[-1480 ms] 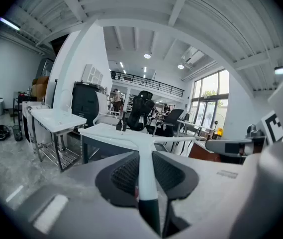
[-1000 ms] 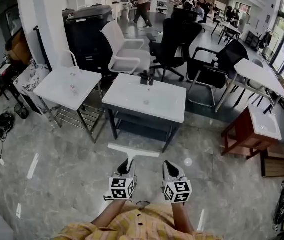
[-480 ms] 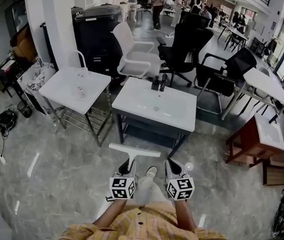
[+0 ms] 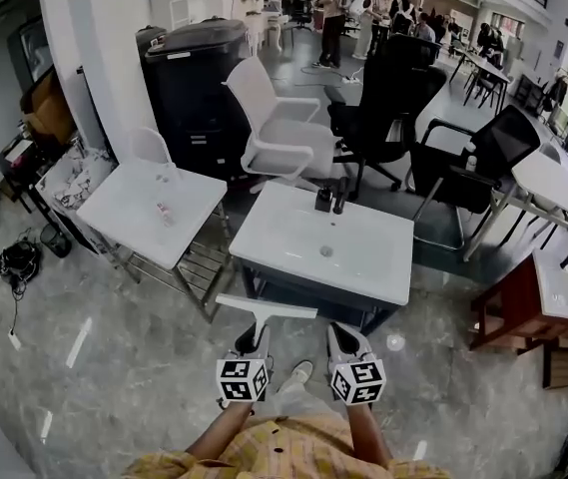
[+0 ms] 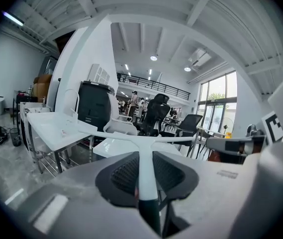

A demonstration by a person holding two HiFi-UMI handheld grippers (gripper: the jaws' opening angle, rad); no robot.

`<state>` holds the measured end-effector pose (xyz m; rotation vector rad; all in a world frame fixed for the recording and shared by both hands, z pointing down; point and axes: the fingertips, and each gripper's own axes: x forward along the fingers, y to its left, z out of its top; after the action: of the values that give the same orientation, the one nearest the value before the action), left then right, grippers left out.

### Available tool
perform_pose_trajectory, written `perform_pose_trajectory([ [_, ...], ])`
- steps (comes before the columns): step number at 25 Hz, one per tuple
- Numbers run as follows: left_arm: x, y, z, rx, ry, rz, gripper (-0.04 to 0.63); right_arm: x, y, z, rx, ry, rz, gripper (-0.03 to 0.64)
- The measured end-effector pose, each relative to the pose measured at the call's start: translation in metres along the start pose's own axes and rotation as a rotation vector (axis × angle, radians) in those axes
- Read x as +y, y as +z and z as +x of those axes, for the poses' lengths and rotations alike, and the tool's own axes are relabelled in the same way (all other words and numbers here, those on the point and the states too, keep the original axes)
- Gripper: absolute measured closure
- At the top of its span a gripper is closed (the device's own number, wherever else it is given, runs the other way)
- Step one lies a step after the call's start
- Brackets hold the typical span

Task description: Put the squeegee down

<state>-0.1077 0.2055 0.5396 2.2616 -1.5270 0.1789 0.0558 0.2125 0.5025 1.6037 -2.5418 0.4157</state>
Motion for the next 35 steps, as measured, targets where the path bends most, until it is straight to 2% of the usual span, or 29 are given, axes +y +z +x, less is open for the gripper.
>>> perform_pose_trajectory([
  [7, 0.025, 0.043, 0.090, 0.011, 0.007, 0.006, 0.503, -0.043, 0.037, 0.086, -0.007, 0.021, 0.010, 0.617],
  [17, 0.046, 0.072, 0.184, 0.043, 0.015, 0.008, 0.503, -0.099, 0.055, 0.171, 0.015, 0.030, 0.037, 0.617],
  [27, 0.066, 0.082, 0.237, 0.061, 0.035, 0.000, 0.503, -0.126, 0.058, 0.225, 0.035, 0.047, 0.052, 0.617],
  [35, 0.073, 0.081, 0.254, 0.077, 0.051, -0.008, 0.503, -0.133, 0.054, 0.243, 0.055, 0.064, 0.063, 0.617],
])
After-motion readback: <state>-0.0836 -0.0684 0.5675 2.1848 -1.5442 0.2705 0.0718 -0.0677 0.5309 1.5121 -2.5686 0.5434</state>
